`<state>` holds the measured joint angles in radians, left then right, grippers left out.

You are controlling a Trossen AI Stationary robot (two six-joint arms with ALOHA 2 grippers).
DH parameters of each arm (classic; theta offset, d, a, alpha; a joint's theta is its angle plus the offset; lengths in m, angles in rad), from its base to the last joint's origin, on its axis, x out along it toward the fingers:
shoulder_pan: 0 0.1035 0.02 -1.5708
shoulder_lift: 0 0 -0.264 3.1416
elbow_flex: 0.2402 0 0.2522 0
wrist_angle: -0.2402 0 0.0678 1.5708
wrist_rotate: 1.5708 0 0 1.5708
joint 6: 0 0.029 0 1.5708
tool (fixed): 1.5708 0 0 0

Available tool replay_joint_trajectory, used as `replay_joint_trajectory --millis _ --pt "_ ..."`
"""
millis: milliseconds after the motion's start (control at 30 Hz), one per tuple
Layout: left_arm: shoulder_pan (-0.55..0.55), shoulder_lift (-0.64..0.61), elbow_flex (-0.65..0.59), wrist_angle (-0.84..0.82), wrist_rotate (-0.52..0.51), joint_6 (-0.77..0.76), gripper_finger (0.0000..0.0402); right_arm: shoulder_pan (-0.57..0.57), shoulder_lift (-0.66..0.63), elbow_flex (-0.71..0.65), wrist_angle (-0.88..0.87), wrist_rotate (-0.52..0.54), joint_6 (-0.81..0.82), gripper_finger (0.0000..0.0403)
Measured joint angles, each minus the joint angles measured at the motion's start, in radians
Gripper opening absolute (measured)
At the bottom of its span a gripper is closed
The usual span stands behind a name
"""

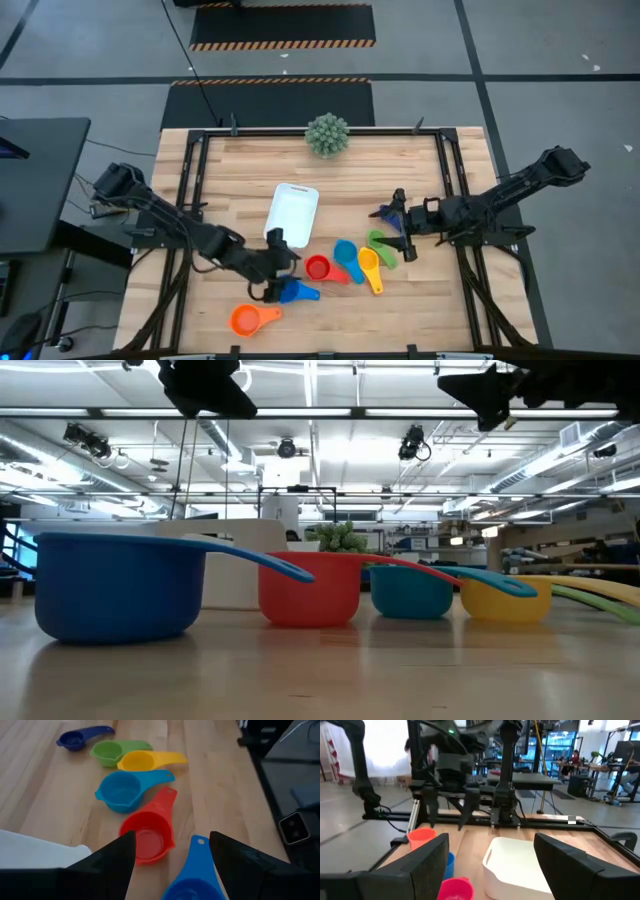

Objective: Nest measuring cups in basket
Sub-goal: Prepare the orange measuring cup

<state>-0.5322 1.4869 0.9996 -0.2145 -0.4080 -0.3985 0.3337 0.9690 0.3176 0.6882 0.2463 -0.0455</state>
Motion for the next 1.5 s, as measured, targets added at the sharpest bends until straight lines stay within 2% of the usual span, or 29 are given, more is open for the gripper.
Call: replay_joint_trajectory --millis 300,733,1067,1233,1500 --pt "-0.071 0.106 0.099 -0.072 -0.022 -0.011 0.0258 0.005 0.081 0.127 -0.123 0.002 0.016 0.0299" --pt "-0.114 0.13 0.111 -0.099 -0.04 -0.113 0.0258 0.082 0.118 0.139 -0.123 0.103 0.043 0.0299" --pt "-0.135 0.132 0.184 -0.125 -0.055 -0.109 0.0258 0.139 0.123 0.159 -0.12 0.131 0.026 0.0299" --pt "-0.134 0.172 0.211 -0.13 -0.063 -0.087 0.0258 0.17 0.123 0.176 -0.128 0.133 -0.008 0.0299" --pt "-0.134 0.215 0.213 -0.139 -0.041 -0.12 0.0258 0.219 0.125 0.176 -0.203 0.201 -0.001 0.0299"
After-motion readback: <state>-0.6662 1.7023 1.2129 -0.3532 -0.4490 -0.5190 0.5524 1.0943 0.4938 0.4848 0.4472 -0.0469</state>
